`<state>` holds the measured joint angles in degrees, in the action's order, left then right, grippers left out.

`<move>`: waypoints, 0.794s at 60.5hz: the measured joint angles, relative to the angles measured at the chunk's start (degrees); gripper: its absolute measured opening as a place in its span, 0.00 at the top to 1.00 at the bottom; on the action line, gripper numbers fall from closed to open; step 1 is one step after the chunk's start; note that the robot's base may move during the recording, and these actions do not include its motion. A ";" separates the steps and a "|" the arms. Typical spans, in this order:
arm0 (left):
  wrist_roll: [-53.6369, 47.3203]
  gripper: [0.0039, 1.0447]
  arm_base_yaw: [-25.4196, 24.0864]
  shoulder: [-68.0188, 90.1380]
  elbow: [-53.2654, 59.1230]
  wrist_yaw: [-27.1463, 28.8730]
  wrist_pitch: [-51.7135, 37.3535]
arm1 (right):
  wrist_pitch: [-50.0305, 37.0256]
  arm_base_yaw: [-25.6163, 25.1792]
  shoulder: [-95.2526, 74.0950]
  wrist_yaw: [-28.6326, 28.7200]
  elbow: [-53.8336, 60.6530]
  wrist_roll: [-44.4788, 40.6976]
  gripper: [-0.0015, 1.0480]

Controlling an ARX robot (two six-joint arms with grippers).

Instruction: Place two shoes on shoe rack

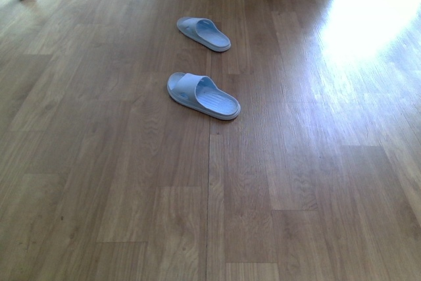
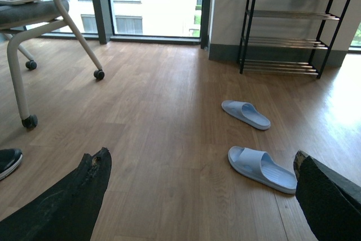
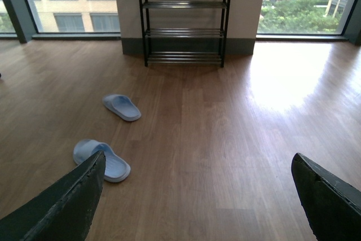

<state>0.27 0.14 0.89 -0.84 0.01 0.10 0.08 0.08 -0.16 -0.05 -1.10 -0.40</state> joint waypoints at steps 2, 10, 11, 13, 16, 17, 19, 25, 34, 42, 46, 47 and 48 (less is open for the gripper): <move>0.00 0.09 0.00 0.00 0.00 0.00 0.00 | 0.00 0.00 0.00 0.04 0.00 0.00 0.09; 0.00 0.09 0.00 0.00 0.00 0.00 0.00 | 0.00 0.00 0.00 0.02 0.00 0.00 0.09; -0.02 0.09 0.00 0.00 0.00 0.00 0.00 | 0.00 0.00 0.00 0.02 0.00 0.00 0.09; -0.02 0.09 0.00 0.00 0.00 0.00 0.00 | 0.00 0.00 0.00 0.02 0.00 0.00 0.09; -0.02 0.09 0.00 0.00 0.00 0.00 0.00 | 0.00 0.00 0.00 0.02 0.00 0.00 0.09; -0.02 0.09 0.00 0.00 0.00 0.00 0.00 | 0.00 0.00 0.00 0.02 0.00 0.00 0.09; -0.02 0.09 0.00 0.00 0.00 0.00 0.00 | 0.00 0.00 0.00 0.02 0.00 0.00 0.09; 0.00 0.09 0.00 0.00 0.00 0.00 0.00 | 0.00 0.00 0.00 0.02 0.00 0.00 0.09; -0.02 0.09 0.00 0.00 0.00 0.00 0.00 | 0.00 0.00 0.02 -0.02 0.00 0.00 0.09; 0.00 0.09 0.00 0.00 0.00 0.00 0.00 | 0.00 0.00 0.04 0.00 0.00 0.00 0.09; -0.02 0.09 0.00 0.00 0.00 0.00 0.00 | 0.00 0.00 0.02 0.00 0.00 0.00 0.09; 0.00 0.09 0.00 0.00 0.00 0.00 0.00 | 0.00 0.00 0.02 0.00 0.00 0.00 0.09; -0.02 0.09 0.00 0.00 0.00 0.00 0.00 | 0.00 0.00 0.02 0.00 0.00 0.00 0.09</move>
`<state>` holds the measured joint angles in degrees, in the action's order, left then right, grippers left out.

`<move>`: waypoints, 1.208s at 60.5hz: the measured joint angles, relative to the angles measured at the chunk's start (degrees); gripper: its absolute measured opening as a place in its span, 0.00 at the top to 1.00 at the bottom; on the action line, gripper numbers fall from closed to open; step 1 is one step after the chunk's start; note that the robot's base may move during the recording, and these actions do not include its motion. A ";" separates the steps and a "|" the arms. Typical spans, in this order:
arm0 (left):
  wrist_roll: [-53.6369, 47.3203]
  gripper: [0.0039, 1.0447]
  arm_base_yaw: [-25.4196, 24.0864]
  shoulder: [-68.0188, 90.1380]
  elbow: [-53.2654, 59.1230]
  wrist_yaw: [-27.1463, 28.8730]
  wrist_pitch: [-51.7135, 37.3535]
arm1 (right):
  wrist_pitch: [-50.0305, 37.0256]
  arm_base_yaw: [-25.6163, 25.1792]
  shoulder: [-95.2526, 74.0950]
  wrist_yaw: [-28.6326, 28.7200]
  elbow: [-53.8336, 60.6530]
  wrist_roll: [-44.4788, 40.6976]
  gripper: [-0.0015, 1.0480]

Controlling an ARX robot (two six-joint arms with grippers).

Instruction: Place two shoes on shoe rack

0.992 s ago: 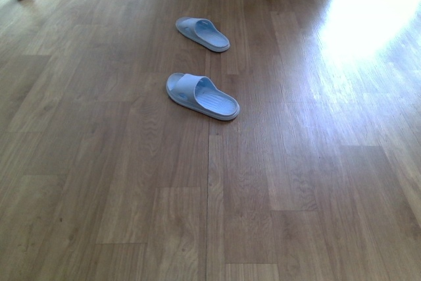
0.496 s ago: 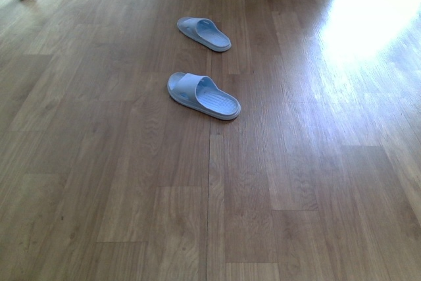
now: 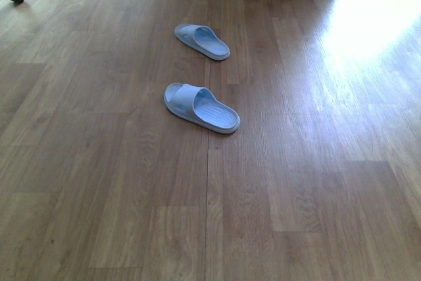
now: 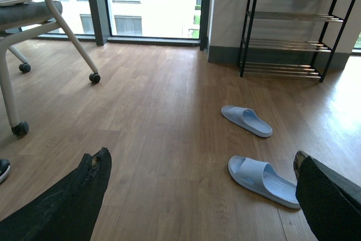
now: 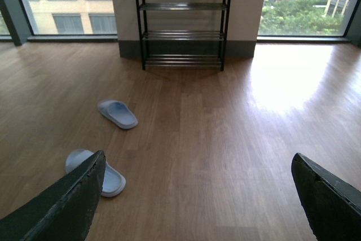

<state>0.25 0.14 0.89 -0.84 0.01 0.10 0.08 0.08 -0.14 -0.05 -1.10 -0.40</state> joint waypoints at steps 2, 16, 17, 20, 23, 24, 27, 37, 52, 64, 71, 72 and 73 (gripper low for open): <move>0.02 0.09 0.00 0.00 0.00 0.00 0.00 | 0.00 0.00 0.00 0.00 0.00 0.00 0.09; 0.02 0.09 0.00 0.00 0.00 0.00 0.00 | 0.00 0.00 0.00 0.02 0.00 0.00 0.09; 0.02 0.09 0.00 0.00 0.00 0.00 0.00 | 0.00 0.00 0.00 0.02 0.00 0.00 0.09; 0.02 0.09 0.00 0.00 0.00 0.00 0.00 | 0.00 0.00 0.00 0.00 0.00 0.00 0.09; 0.02 0.09 0.00 0.00 0.00 0.00 0.00 | 0.00 0.00 0.00 0.02 0.00 0.00 0.09; 0.02 0.09 0.00 0.00 0.00 0.00 0.00 | 0.00 0.00 0.00 0.02 0.00 0.00 0.09; 0.00 0.09 0.00 0.00 0.00 0.00 0.00 | 0.00 0.00 0.00 0.02 0.00 0.00 0.09; 0.02 0.09 0.00 0.00 0.00 0.00 0.00 | 0.00 0.00 0.00 0.02 0.00 0.00 0.09; 0.00 0.09 0.00 0.00 0.00 0.11 0.00 | 0.00 0.00 0.00 0.11 0.00 0.00 0.09; 0.00 0.09 0.00 0.00 0.00 -0.02 0.00 | 0.00 0.00 0.00 -0.09 0.00 0.00 0.09; 0.02 0.09 0.00 0.00 0.00 -0.02 0.00 | 0.00 0.00 -0.02 -0.09 0.00 0.00 0.09; 0.02 0.09 0.00 0.00 0.00 -0.02 0.00 | 0.00 0.00 0.00 -0.09 0.00 0.00 0.09; 0.02 0.09 0.00 0.00 0.00 -0.02 0.00 | 0.00 0.00 0.00 -0.09 0.00 0.00 0.09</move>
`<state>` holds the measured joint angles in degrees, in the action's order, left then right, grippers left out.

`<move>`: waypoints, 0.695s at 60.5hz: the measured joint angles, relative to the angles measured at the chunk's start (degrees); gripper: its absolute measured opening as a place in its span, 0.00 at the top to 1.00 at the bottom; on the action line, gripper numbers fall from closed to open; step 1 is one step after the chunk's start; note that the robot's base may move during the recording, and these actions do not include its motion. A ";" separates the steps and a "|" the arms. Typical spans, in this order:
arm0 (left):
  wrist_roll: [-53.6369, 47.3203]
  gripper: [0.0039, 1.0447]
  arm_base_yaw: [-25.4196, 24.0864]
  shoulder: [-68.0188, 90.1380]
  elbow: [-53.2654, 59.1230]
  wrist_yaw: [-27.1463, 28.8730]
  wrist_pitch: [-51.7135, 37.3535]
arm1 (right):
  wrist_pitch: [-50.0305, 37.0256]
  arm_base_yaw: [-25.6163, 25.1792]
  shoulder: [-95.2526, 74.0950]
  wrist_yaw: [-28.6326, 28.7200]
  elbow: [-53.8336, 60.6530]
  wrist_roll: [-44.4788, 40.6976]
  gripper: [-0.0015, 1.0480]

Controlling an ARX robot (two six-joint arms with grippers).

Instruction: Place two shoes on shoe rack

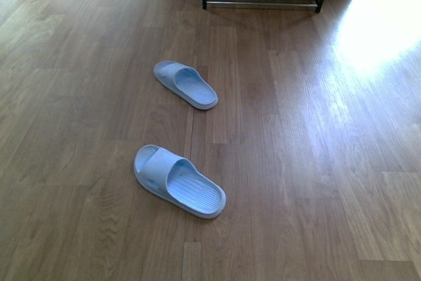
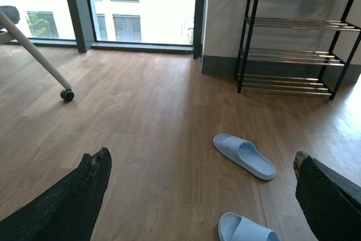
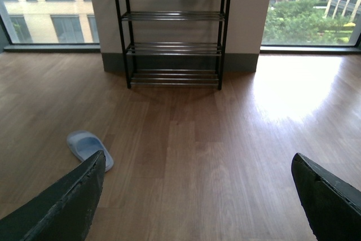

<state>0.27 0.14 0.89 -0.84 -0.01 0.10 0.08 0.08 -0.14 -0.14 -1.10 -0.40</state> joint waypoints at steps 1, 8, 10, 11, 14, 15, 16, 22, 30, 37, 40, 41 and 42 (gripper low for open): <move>-0.02 0.09 0.00 0.00 0.00 0.00 0.00 | 0.00 0.00 0.00 0.00 0.00 0.00 0.09; 0.00 0.09 0.00 0.00 0.00 0.00 0.00 | 0.00 0.00 0.00 0.00 0.00 0.00 0.09; -0.02 0.09 0.00 0.00 0.00 0.00 0.00 | 0.00 0.00 -0.02 0.02 0.00 0.00 0.09; -0.02 0.09 0.00 0.00 0.00 0.02 0.00 | 0.00 0.00 0.00 0.04 0.00 0.00 0.09; 0.00 0.09 0.00 0.00 0.00 0.24 0.00 | 0.00 0.00 0.00 0.24 0.00 0.00 0.09; 0.00 0.09 0.00 0.00 0.00 0.24 0.00 | 0.00 0.00 -0.02 0.22 0.00 0.00 0.09; 0.00 0.09 0.00 0.00 0.00 0.22 0.00 | 0.00 0.00 -0.02 0.22 0.00 0.00 0.09; 0.00 0.09 0.00 0.00 0.00 0.17 0.00 | 0.00 0.00 0.00 0.20 0.00 0.00 0.09; 0.00 0.09 0.00 0.00 0.00 0.11 0.00 | 0.00 0.00 -0.02 0.13 0.00 0.00 0.09; 1.62 0.09 0.74 0.98 -0.42 2.75 1.46 | 0.00 0.00 -0.02 -0.02 0.00 0.00 0.09; 7.52 0.09 5.14 6.34 -4.33 14.45 10.19 | 0.00 0.00 -0.02 0.00 0.00 0.00 0.09; 10.03 0.09 6.05 8.02 -5.27 18.38 12.92 | 0.00 0.02 -0.02 -0.07 0.00 0.00 0.09; 13.46 0.09 7.45 11.67 -7.06 23.34 16.06 | 0.00 0.00 0.00 -0.07 0.00 0.00 0.09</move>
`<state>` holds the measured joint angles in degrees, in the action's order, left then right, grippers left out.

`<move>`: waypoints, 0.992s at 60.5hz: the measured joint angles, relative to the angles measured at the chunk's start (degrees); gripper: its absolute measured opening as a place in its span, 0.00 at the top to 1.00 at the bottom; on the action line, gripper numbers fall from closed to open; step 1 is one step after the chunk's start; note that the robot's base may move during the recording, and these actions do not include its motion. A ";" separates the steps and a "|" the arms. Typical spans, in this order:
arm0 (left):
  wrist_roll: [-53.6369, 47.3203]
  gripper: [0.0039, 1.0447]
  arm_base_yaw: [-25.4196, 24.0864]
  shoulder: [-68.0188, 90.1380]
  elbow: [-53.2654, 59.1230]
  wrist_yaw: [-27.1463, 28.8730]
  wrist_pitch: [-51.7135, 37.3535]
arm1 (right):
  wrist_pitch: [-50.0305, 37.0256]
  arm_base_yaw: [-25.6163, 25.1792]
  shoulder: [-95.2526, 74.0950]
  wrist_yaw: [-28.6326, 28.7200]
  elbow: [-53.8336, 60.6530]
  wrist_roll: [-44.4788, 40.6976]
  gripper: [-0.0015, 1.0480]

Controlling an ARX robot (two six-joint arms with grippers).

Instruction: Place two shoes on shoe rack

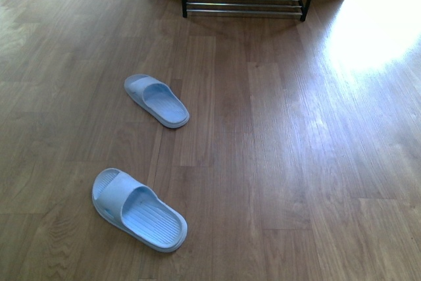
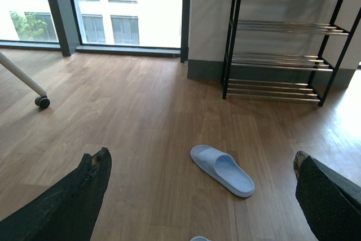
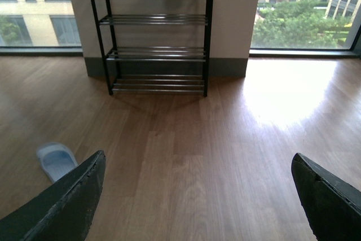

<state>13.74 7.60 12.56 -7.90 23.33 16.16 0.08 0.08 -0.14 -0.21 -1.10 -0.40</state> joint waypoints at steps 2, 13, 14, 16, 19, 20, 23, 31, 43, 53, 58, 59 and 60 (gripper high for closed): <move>5.62 0.09 0.61 6.64 -2.34 6.45 2.64 | 0.00 0.00 0.00 0.09 0.00 0.00 0.09; 25.97 0.09 -1.38 33.59 -8.13 3.45 -9.79 | 0.00 0.00 -0.02 0.17 0.00 0.00 0.09; 26.95 0.09 -1.40 37.05 -9.05 2.21 -11.50 | 0.00 0.00 -0.02 0.17 0.00 0.00 0.09; 28.06 0.09 -1.40 42.49 -10.69 1.01 -13.88 | 0.00 0.00 -0.02 0.17 0.00 0.00 0.09; 28.46 0.09 -1.09 51.45 -13.55 0.55 -17.44 | 0.00 0.00 -0.02 0.17 0.00 0.00 0.09; 28.61 0.09 -1.01 53.24 -14.16 0.22 -18.05 | 0.00 0.00 -0.02 0.17 0.00 0.00 0.09; 28.24 0.09 -0.39 62.31 -17.29 -0.90 -20.48 | 0.00 0.00 -0.02 0.17 0.00 0.00 0.09; 25.77 0.09 1.60 81.00 -23.91 -2.67 -23.37 | 0.00 0.00 -0.02 0.17 0.00 0.00 0.09; 21.57 0.09 4.11 100.48 -33.14 -5.31 -22.88 | 0.00 0.00 -0.02 0.17 0.00 0.00 0.09; 20.11 0.09 4.66 110.64 -39.21 -5.79 -20.68 | 0.00 0.00 -0.02 0.17 0.00 0.00 0.09; 19.96 0.09 4.76 115.23 -42.38 -5.86 -19.41 | 0.00 0.00 -0.02 0.17 0.00 0.00 0.09; 19.96 0.09 4.76 115.78 -42.80 -6.01 -19.28 | 0.00 0.00 -0.02 0.17 0.00 0.00 0.09; 19.96 0.09 4.76 116.37 -43.28 -6.21 -19.08 | 0.00 0.00 -0.02 0.17 0.00 0.00 0.09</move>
<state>33.69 12.36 128.92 -51.18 17.12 -2.92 0.08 0.08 -0.16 -0.03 -1.10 -0.40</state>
